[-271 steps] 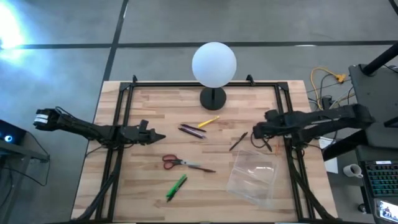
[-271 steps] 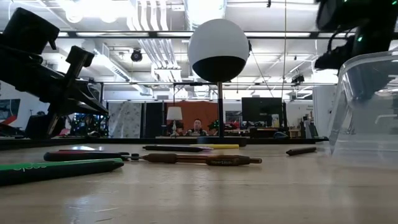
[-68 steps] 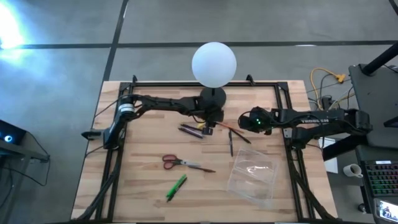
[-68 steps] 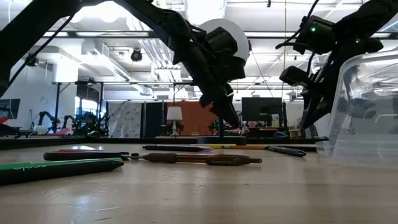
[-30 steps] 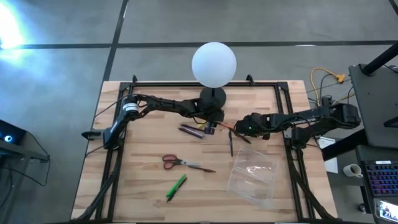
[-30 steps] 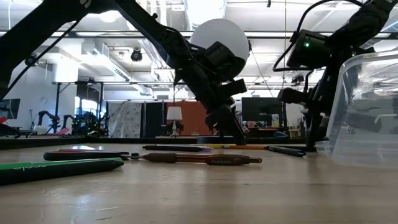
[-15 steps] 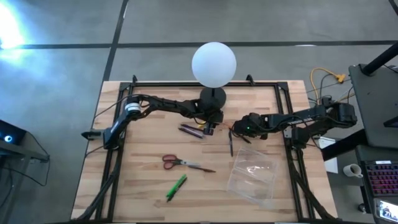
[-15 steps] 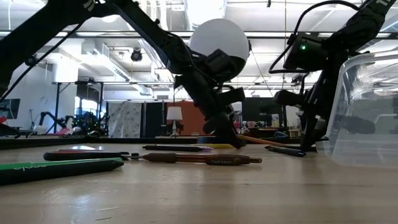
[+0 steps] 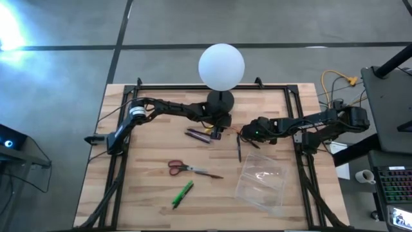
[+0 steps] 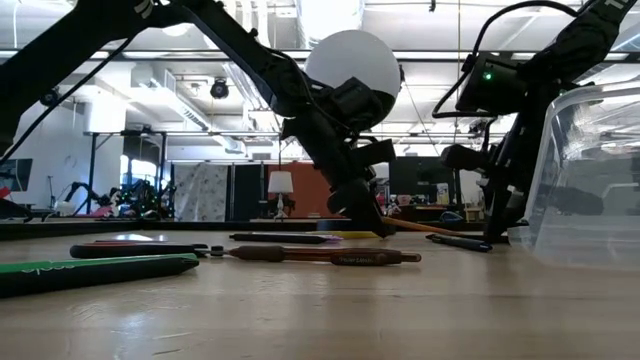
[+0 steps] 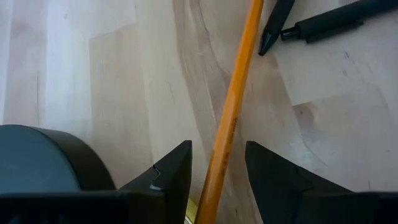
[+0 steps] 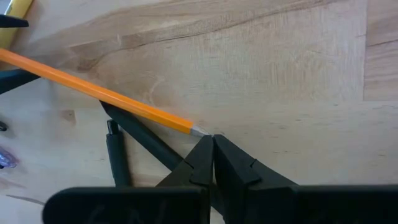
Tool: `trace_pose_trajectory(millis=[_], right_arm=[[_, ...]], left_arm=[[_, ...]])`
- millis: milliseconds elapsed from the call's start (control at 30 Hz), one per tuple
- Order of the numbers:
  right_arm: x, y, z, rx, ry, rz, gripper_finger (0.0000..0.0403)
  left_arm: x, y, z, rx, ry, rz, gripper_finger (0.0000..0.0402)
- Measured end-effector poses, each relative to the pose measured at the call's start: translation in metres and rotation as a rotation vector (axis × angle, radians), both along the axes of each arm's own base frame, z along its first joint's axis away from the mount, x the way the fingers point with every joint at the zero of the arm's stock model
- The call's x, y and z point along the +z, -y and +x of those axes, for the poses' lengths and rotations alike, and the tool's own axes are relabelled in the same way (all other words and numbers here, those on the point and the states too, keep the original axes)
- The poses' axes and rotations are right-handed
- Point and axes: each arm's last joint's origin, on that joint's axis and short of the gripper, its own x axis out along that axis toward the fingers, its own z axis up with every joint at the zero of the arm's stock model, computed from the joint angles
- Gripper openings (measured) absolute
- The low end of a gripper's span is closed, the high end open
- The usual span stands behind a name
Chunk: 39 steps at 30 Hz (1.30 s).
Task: Pick & place school supplies into a supply box
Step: Put the orange pencil into the supply box
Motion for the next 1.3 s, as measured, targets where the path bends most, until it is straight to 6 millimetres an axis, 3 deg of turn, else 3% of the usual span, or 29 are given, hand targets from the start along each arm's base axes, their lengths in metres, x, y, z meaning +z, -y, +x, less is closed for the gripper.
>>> trace_pose_trajectory(millis=[367,600,833,1067,1300], right_arm=[[0.000,0.000,0.000,0.007,-0.004,-0.002,0.0009],[0.007,-0.001,-0.007,0.016,-0.014,-0.014,0.0009],[0.044,-0.003,-0.036,-0.028,-0.141,-0.118,0.0009],[0.066,-0.003,-0.062,-0.142,-0.117,-0.211,0.0009],[0.067,-0.003,-0.065,-0.135,-0.106,-0.223,0.0009]], left_arm=[[0.006,0.000,0.000,0.003,-0.035,-0.013,0.0018],[0.005,0.000,0.000,-0.002,-0.048,0.016,0.0017],[0.010,0.006,-0.006,0.021,-0.108,0.030,0.0010],[0.047,0.028,-0.006,0.021,-0.009,0.033,0.0010],[0.078,0.081,-0.003,-0.121,0.098,0.009,0.0010]])
